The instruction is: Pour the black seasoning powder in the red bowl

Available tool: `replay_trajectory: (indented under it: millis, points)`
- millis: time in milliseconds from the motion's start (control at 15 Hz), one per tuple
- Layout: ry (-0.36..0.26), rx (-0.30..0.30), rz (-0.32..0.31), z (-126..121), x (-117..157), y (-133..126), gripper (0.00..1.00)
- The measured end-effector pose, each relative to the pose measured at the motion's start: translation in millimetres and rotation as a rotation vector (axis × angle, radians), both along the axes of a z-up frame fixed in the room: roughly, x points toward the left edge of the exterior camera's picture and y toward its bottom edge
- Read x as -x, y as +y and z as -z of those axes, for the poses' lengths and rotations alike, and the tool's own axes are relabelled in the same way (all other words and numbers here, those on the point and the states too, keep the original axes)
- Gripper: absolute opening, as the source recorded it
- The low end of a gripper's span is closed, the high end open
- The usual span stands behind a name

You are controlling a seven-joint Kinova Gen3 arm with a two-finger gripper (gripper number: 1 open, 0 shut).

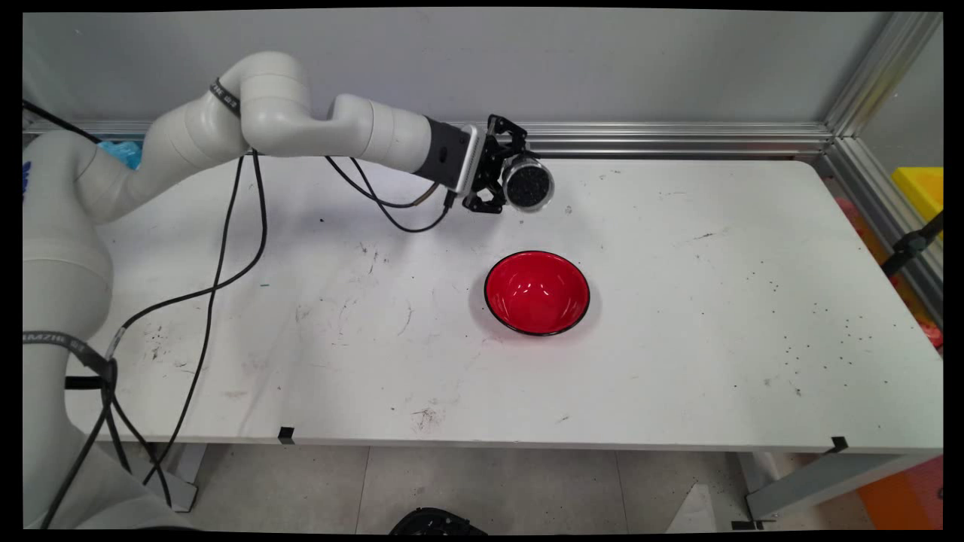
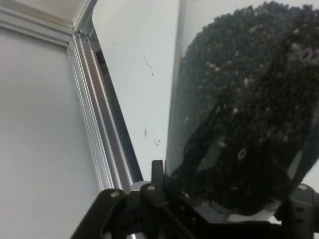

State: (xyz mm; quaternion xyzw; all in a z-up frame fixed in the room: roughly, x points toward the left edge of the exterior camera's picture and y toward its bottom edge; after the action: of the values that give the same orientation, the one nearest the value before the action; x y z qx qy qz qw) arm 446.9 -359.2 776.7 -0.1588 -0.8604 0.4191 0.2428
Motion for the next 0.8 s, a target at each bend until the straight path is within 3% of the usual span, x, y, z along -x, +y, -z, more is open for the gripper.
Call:
replay_trajectory:
  millis: [800]
  points:
    - [-0.185,0.167,0.031,21,20,14,0.00]
